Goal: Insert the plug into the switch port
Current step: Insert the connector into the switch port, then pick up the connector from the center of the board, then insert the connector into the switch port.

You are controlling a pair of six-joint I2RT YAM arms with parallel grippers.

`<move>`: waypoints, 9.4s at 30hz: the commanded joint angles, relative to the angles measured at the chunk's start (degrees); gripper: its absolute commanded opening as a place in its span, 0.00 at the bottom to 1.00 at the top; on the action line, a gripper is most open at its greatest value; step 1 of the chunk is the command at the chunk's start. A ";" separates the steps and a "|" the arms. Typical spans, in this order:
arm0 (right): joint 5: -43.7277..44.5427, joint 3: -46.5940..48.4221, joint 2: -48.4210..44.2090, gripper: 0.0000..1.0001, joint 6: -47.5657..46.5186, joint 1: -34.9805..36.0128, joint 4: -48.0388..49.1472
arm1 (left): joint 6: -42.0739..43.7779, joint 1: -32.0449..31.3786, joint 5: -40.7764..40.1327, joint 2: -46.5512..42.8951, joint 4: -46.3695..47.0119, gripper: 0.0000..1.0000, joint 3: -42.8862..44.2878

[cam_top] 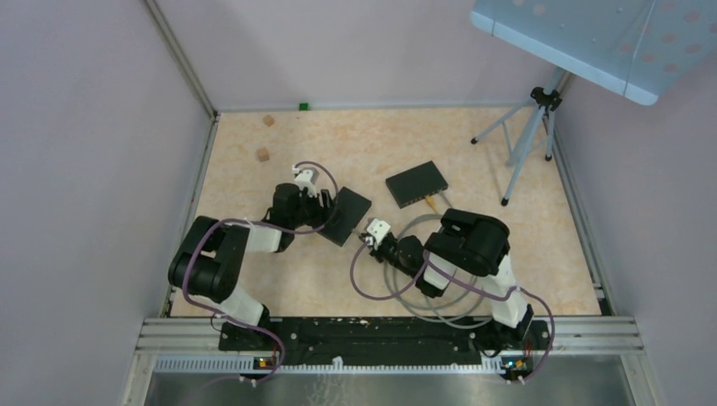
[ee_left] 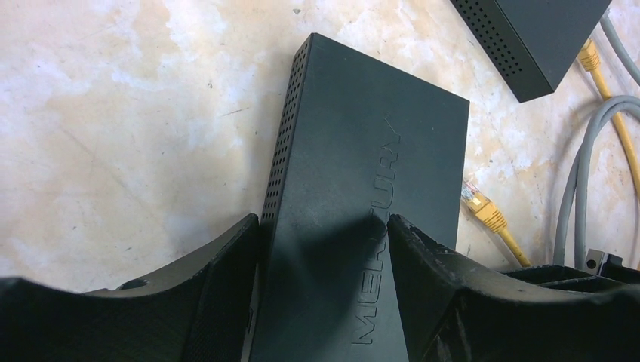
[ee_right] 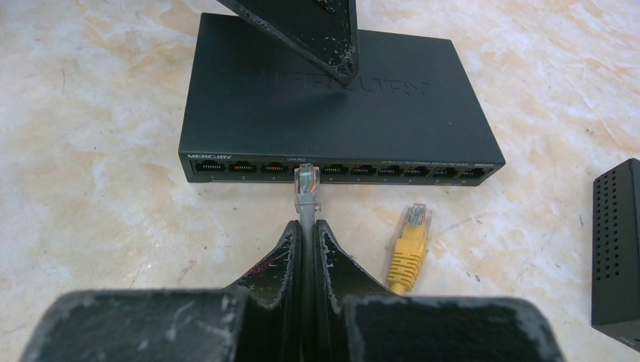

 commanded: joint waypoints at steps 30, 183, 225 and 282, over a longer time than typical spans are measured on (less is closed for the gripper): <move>-12.87 4.26 1.36 0.00 17.42 -7.36 8.92 | -1.30 -1.96 10.23 2.94 -3.54 0.66 1.20; -24.55 -20.74 -30.24 0.00 7.03 -11.28 15.49 | 3.98 -1.58 -9.44 -13.53 -2.28 0.76 -1.38; -66.34 2.46 -50.57 0.00 2.60 -16.15 -53.00 | 49.01 -14.22 42.72 -44.88 20.53 0.77 -19.95; -54.75 -11.85 -42.69 0.39 13.78 -15.89 -0.25 | 24.86 -17.39 30.40 -34.29 35.43 0.00 -21.26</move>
